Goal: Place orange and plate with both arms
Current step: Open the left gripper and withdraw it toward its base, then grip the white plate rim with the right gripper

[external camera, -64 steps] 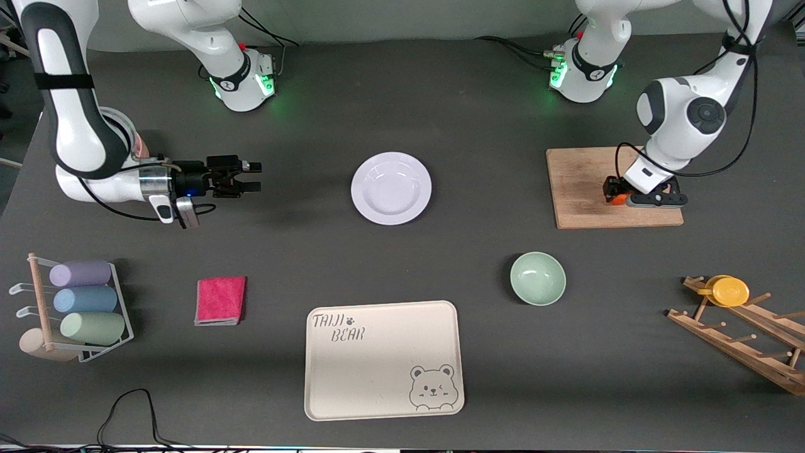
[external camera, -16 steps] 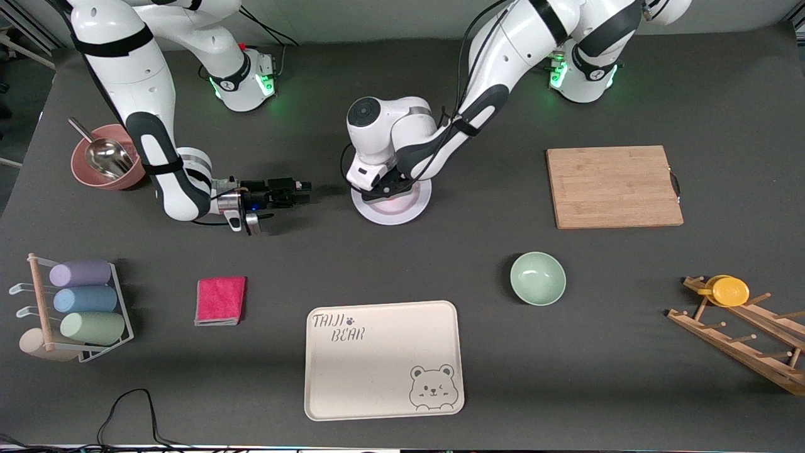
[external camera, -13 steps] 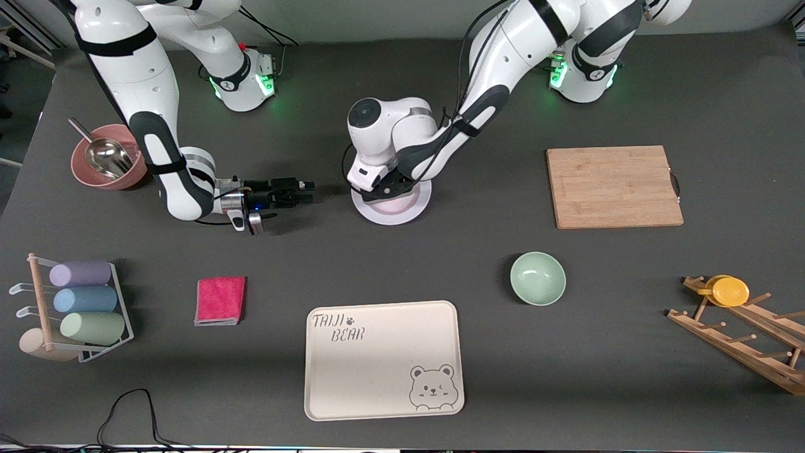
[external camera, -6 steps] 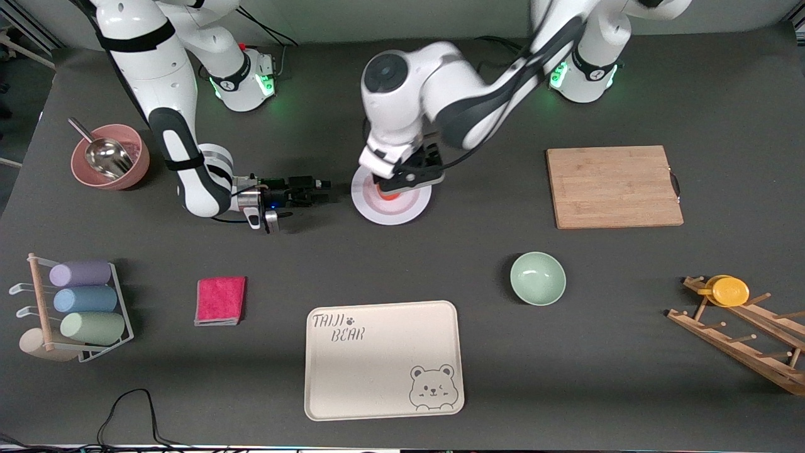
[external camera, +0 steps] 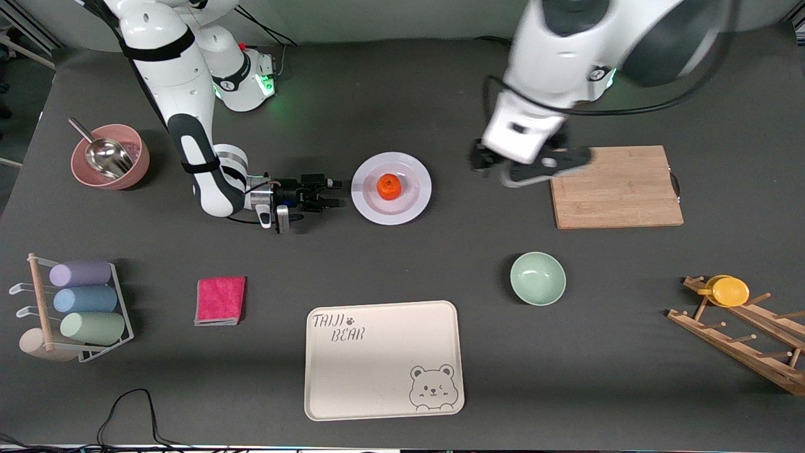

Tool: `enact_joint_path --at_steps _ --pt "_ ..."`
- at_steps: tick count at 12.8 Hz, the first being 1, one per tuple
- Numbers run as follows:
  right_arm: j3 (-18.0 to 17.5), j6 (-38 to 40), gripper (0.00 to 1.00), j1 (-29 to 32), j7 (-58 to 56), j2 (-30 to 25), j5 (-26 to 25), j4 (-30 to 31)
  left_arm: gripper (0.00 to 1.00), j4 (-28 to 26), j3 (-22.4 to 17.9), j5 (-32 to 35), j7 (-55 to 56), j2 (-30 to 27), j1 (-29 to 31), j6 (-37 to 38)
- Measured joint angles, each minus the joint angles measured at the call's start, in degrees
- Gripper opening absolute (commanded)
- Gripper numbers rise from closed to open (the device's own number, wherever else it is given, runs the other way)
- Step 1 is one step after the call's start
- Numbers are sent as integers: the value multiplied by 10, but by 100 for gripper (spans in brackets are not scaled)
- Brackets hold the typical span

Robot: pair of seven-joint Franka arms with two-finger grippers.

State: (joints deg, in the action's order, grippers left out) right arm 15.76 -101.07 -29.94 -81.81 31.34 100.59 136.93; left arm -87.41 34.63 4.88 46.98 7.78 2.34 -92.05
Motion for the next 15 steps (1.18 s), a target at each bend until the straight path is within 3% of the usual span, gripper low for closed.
enact_joint_path --at_steps 3,7,9,10,12,15 --pt "-4 3 100 -6 -18 5 29 0 100 0 -2 -6 -116 -19 106 28" --pt "-5 6 97 -30 -23 9 56 0 100 2 -7 -10 -202 -23 179 27" --pt "-6 8 91 -37 -24 12 65 0 100 2 -73 -29 -254 -33 161 22" --pt "-6 9 86 -41 -24 13 68 0 100 2 -129 -39 -281 -39 130 19" --pt "-6 10 84 -47 -29 17 80 0 100 2 -230 -45 -324 -49 59 17" --pt "-6 10 84 -67 -39 22 110 0 100 2 -315 -45 -383 -59 -5 18"
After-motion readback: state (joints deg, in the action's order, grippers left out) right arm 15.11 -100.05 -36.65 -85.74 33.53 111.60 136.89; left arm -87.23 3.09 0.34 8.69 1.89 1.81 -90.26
